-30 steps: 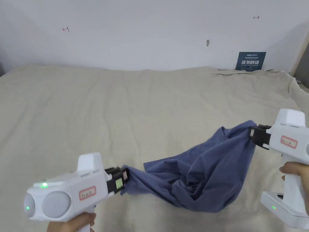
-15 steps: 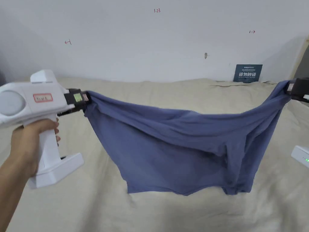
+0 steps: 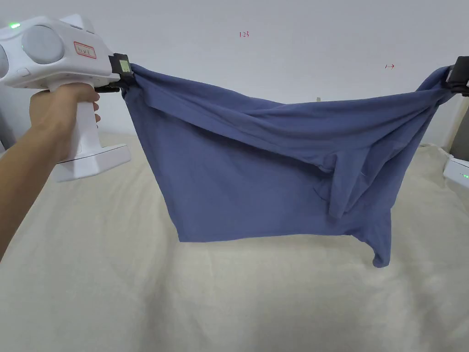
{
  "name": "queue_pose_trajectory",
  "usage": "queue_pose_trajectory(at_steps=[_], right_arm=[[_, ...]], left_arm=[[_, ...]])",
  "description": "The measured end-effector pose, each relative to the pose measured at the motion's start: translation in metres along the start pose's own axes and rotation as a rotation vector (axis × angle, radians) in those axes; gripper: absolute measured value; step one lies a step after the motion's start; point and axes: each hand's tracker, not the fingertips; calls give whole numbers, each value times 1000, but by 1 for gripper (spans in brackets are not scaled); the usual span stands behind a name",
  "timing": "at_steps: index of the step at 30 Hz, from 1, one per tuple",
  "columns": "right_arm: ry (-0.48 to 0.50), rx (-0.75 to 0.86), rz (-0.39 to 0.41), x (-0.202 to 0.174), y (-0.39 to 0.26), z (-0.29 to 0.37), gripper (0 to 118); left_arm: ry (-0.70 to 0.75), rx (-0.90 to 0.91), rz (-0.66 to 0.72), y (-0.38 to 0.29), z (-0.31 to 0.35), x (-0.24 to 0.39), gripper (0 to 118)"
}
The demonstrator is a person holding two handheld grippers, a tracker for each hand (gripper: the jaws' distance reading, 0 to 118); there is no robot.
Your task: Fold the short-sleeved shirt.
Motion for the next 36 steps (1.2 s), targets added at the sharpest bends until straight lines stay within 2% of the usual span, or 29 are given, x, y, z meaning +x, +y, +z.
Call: queue_pose_trajectory(at_steps=[9,14,16,22,24,29,36], right_arm=[[-31,-85,-37,21,-55,-50,3],[-67,-159,-23,17,-114,-59,3],[-77,-192,-42,9,-136,-54,3],[-107,-252,-11,5,-184,-63,3],[-114,-273,-23,6,-198,-64,3],[-120,-331,-48,13,-236,-51,3],[-101,-419,-75,27,-296,-1,3]], left_arm=[[52,-98,-38,-54,-37,-15,1],[72,-199,-54,-100,-62,-24,1],[85,-243,-59,-117,-72,-27,1],[103,-324,-52,-167,-95,-35,1],[112,-355,-48,-184,-101,-37,1],[102,-419,-44,-233,-95,-49,1],[118,-542,-19,-311,-56,-84,1]])
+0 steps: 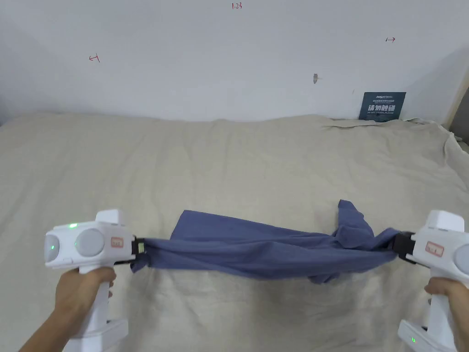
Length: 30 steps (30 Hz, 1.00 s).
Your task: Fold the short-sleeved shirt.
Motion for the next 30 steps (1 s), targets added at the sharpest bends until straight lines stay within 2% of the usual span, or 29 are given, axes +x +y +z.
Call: queue_pose_trajectory(at_steps=[7,14,15,22,30], right_arm=[[47,-51,-40,15,-70,46,3],[64,-62,-69,21,-119,102,3],[64,-69,-73,31,-125,103,3],[25,-127,-79,52,-168,126,3],[-41,-226,-111,69,-199,105,3]], left_arm=[[-22,-64,34,-88,14,-26,1],[-9,-98,-22,-149,54,-39,1],[-4,-104,-28,-155,59,-41,1],[5,-146,-30,-191,90,-53,1],[33,-202,-10,-207,78,-57,1]])
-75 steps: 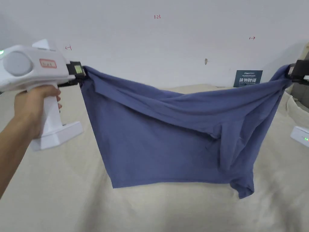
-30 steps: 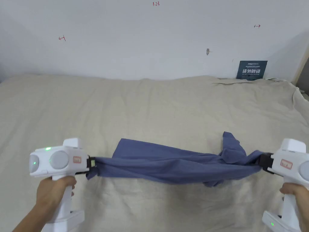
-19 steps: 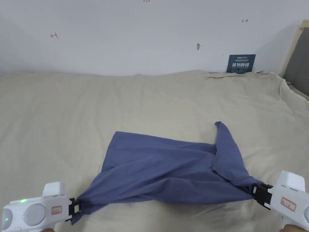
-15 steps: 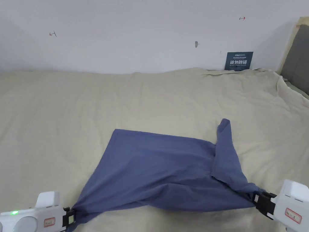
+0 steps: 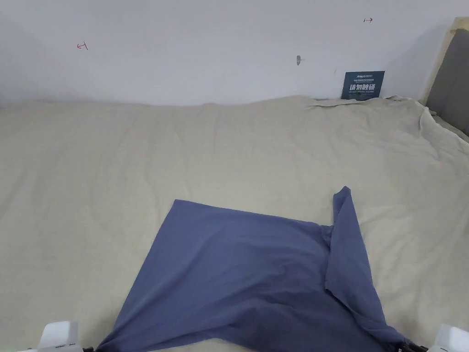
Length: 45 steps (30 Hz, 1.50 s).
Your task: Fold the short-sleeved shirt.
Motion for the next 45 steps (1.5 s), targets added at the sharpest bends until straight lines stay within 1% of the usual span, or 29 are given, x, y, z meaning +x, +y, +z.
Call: queue_pose_trajectory(at_steps=[1,4,5,8,10,12,13,14,15,16,17,18,19,20,21,27,29,32,34,37,38,39,40,41,42,43,44,45], right_arm=[[-18,-20,-11,-7,-3,-2,3],[-53,-63,-8,-6,-4,-19,3],[-55,-67,-7,5,-5,-32,3],[-75,-87,13,7,-5,-43,3],[-80,-95,20,3,-8,-41,3],[-84,-97,25,3,-3,-39,4],[-85,-101,32,-1,-3,-35,7],[-87,-108,48,-3,1,-31,13],[-90,-99,62,-6,5,-26,25],[-85,-72,85,-9,9,-20,53],[-83,-41,106,-14,14,-14,75],[-78,-9,127,-18,19,-8,92],[-72,35,150,-24,26,1,100],[-67,82,169,-30,33,8,100],[-58,122,193,-49,37,27,100],[-1,353,287,-92,72,86,100],[-3,433,307,-106,78,106,100],[-14,525,336,-117,82,122,100],[-18,550,350,-121,85,128,99],[-67,605,377,-129,84,133,99],[-74,618,389,-131,83,135,99],[-77,627,395,-134,82,136,98],[-77,632,398,-136,81,137,94],[-77,643,398,-137,80,138,84],[-75,660,396,-139,78,138,68],[-74,665,399,-141,78,139,39],[-74,667,407,-142,77,139,18],[-72,670,407,-135,81,135,3]], left_arm=[[8,-13,4,1,-5,1,1],[35,-51,-8,0,-15,9,2],[39,-65,-7,0,-19,9,2],[37,-97,38,0,-28,6,2],[42,-87,59,1,-27,6,4],[42,-89,52,2,-26,7,13],[48,-86,48,3,-23,9,24],[57,-78,44,4,-20,11,41],[55,-70,41,6,-14,12,64],[43,-52,37,8,-9,15,91],[40,-26,45,11,-3,19,107],[35,7,53,15,4,24,115],[23,50,51,19,13,28,116],[1,88,46,24,20,33,116],[-15,123,40,30,28,38,116],[-60,354,6,66,80,72,116],[-54,443,-30,75,97,85,116],[-17,566,-92,80,114,104,114],[1,629,-121,82,119,114,110],[10,674,-142,81,120,127,108],[5,685,-143,81,120,130,104],[-2,697,-148,80,119,132,97],[-14,711,-152,79,118,134,84],[-24,718,-152,78,117,136,72],[-34,714,-149,77,116,138,56],[-38,719,-145,78,113,138,34],[-47,722,-135,77,112,139,19],[-66,725,-126,77,112,138,7]])
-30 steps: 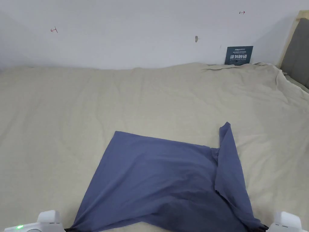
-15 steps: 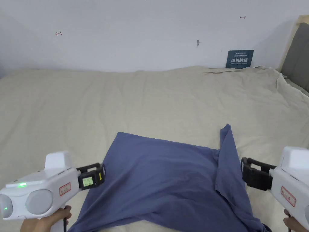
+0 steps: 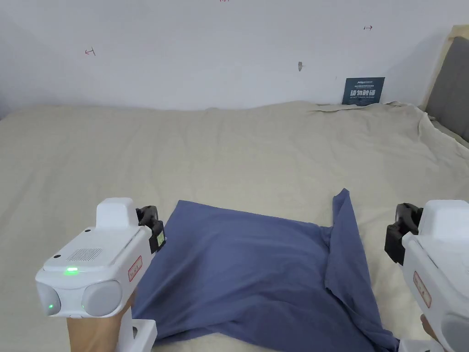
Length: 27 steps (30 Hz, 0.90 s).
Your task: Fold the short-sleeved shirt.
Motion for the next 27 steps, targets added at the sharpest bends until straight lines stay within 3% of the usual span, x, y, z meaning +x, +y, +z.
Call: queue_pose_trajectory(at_steps=[1,15,20,27], right_arm=[[-5,10,-12,1,0,1,1],[3,-7,-3,-3,3,-23,1],[-1,-21,0,3,3,-51,1],[-3,-60,9,7,3,-97,1]], left_arm=[[-13,9,12,-1,1,0,0],[-19,-79,-2,6,-37,-11,0],[-41,-140,-39,22,-92,-16,0],[-54,-339,-68,36,-217,-26,2]])
